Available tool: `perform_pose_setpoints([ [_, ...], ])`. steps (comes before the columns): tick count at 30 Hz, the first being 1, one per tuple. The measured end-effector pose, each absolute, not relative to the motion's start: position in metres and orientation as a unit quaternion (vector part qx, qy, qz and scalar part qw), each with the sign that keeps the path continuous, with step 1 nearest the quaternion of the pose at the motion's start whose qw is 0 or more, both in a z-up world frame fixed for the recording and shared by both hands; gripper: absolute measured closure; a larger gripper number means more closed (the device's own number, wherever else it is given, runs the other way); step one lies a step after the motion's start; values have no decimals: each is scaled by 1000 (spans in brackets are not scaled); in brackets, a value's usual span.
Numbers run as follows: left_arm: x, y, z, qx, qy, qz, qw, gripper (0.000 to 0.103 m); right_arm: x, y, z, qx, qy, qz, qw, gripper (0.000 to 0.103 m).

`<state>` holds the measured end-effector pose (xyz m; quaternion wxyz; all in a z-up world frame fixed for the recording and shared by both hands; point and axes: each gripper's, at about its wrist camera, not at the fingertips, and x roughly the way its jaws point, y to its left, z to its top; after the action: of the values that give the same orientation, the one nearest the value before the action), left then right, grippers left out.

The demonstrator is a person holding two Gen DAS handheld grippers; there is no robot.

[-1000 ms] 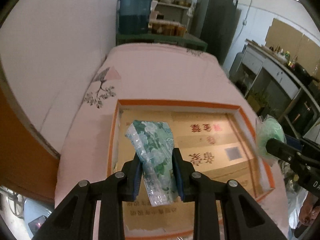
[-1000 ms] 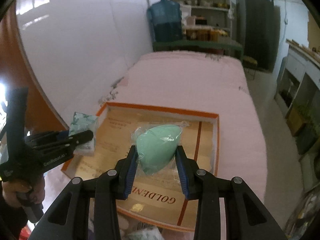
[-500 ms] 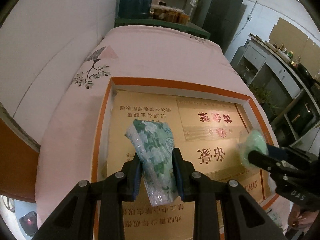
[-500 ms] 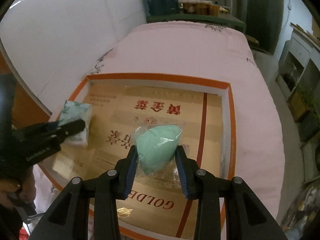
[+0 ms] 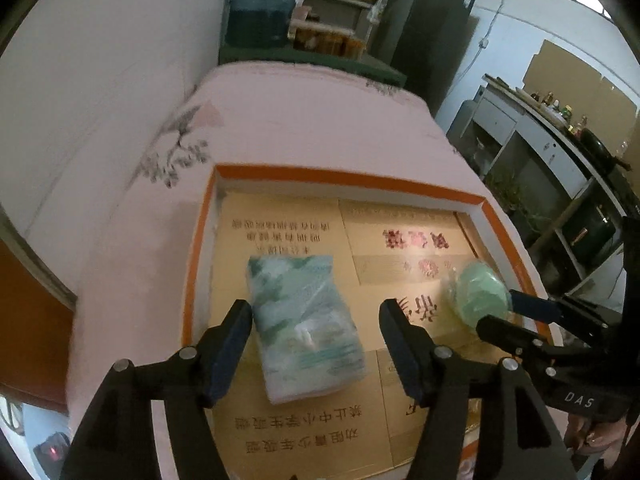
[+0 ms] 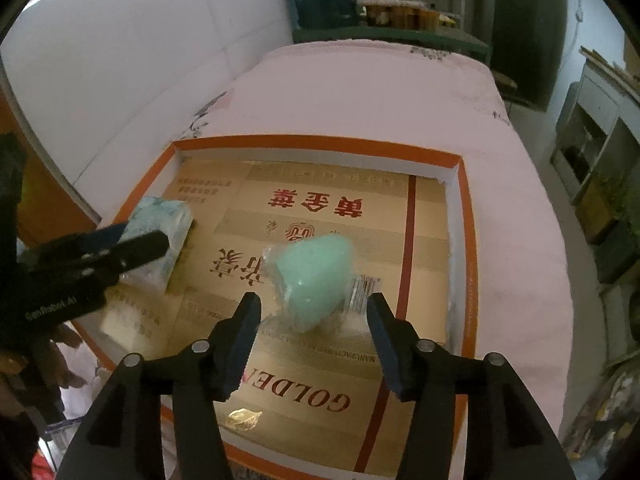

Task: Organize soft objects
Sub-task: 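Carry tissue pack and mint sponge into the box lid and open both tools, then withdraw both tools from the box back toward the pile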

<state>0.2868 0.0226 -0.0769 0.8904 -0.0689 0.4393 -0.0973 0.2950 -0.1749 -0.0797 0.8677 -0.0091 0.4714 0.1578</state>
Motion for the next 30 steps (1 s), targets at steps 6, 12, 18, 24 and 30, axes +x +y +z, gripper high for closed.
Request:
perform_pose_setpoints([
  [6,275,24,-60,-67,422,-104,898,37,285,-178,-72,-10,458,153,875,44],
  [12,256,26,-36,-64,391,-93,913,37,271,-184,-59,4,442,152,884,44],
  [18,223,31,-11,-82,357,-89,926,37,241,-190,-40,21,415,148,898,44],
  [24,189,29,5,-80,331,-86,936,37,209,-191,-23,27,395,142,907,44],
  [30,157,26,19,-72,305,-84,946,37,176,-189,-10,21,378,136,916,44],
])
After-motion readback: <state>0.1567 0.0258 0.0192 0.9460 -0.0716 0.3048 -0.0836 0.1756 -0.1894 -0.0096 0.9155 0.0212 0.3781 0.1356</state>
